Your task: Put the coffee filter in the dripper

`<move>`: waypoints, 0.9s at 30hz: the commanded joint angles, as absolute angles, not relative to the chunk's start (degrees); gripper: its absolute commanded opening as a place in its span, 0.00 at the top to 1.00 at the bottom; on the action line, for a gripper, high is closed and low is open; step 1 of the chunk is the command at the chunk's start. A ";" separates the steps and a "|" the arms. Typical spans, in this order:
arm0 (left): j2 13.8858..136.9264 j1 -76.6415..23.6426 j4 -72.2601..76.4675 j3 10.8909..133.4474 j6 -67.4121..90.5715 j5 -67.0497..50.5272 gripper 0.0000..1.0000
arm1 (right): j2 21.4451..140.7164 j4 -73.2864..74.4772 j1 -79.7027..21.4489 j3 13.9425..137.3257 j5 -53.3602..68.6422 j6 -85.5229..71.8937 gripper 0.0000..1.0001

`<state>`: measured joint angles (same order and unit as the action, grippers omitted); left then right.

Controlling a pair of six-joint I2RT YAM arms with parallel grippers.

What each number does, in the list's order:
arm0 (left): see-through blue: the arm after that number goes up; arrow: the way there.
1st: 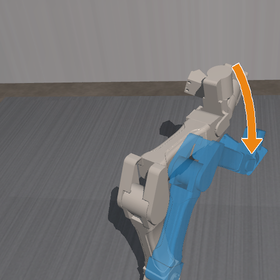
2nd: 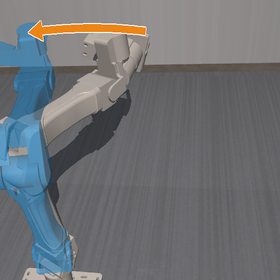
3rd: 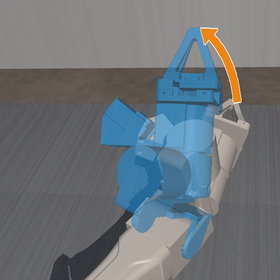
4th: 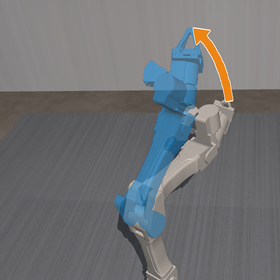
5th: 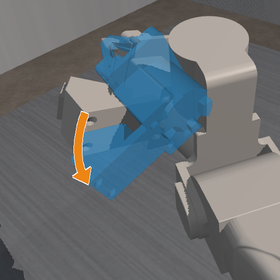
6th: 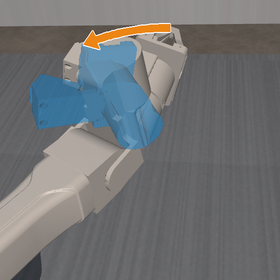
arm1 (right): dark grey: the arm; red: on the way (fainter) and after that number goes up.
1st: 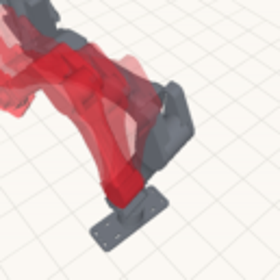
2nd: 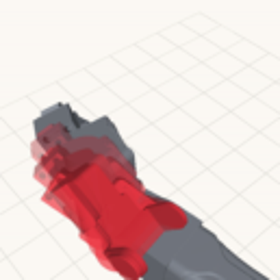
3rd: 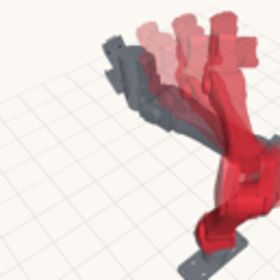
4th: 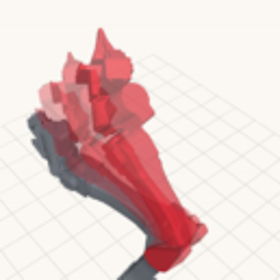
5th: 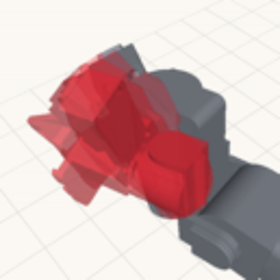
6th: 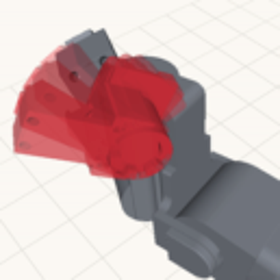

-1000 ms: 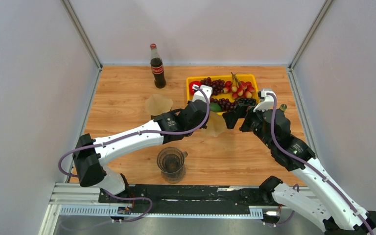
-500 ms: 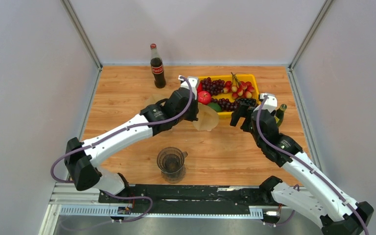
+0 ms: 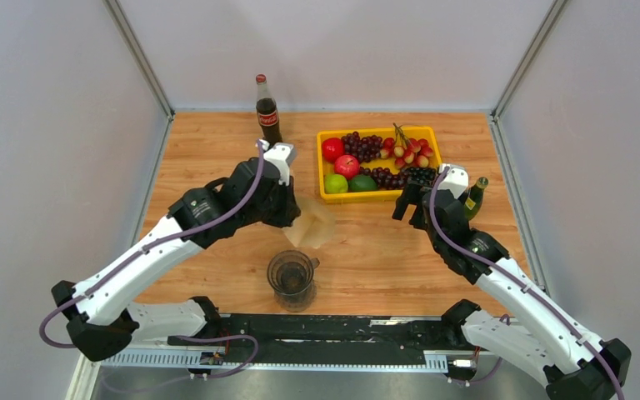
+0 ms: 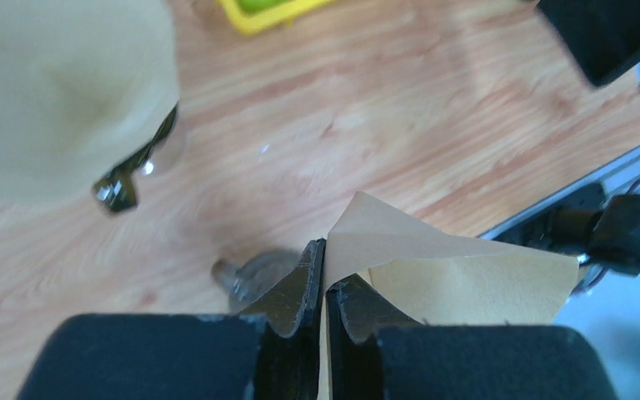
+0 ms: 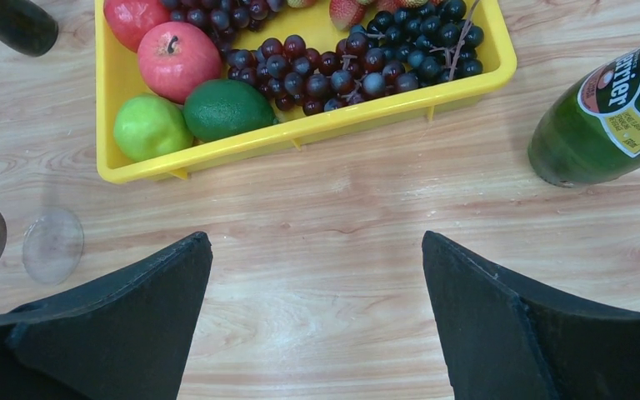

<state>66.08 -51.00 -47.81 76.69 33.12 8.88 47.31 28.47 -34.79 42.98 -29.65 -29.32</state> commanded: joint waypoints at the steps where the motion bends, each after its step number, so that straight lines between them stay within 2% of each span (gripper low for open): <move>1: 62.17 -51.09 -64.32 79.11 34.60 7.35 0.88 | 46.53 27.22 -34.54 42.83 -30.38 -29.78 0.00; 14: 58.89 -50.99 -69.30 74.38 34.26 -4.01 0.86 | 48.55 27.14 -34.52 42.84 -29.32 -29.18 0.00; 27: 60.20 -51.06 -64.58 67.42 34.71 -5.75 0.81 | 49.11 27.12 -34.59 42.89 -28.44 -28.64 0.00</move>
<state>59.53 -50.98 -67.33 68.38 34.28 -3.86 49.52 28.45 -34.79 42.92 -28.84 -29.26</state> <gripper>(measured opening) 0.187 0.997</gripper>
